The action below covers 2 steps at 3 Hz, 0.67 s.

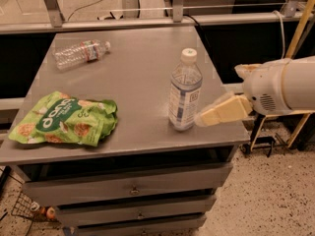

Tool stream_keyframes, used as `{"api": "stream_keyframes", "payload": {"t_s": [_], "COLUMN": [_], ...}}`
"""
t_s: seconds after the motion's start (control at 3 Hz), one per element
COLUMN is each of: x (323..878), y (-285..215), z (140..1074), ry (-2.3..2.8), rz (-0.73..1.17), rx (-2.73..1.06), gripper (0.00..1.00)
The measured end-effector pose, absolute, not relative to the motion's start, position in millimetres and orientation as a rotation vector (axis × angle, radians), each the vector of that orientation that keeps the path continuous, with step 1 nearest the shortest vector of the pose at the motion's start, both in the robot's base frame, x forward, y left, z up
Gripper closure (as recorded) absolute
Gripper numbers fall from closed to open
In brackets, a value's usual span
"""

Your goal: Move blue plastic bottle near water bottle

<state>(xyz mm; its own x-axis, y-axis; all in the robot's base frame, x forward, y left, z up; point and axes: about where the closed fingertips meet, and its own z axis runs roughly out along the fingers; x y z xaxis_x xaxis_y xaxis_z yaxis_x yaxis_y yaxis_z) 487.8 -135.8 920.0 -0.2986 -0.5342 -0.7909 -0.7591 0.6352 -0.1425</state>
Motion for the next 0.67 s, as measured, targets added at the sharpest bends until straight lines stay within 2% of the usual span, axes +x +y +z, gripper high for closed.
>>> {"api": "stream_keyframes", "payload": {"t_s": [0.67], "x": [512], "y": [-100], "z": [921], "ry": [1.951], "rz": [0.302], "rx": [-1.038], "gripper": [0.0]}}
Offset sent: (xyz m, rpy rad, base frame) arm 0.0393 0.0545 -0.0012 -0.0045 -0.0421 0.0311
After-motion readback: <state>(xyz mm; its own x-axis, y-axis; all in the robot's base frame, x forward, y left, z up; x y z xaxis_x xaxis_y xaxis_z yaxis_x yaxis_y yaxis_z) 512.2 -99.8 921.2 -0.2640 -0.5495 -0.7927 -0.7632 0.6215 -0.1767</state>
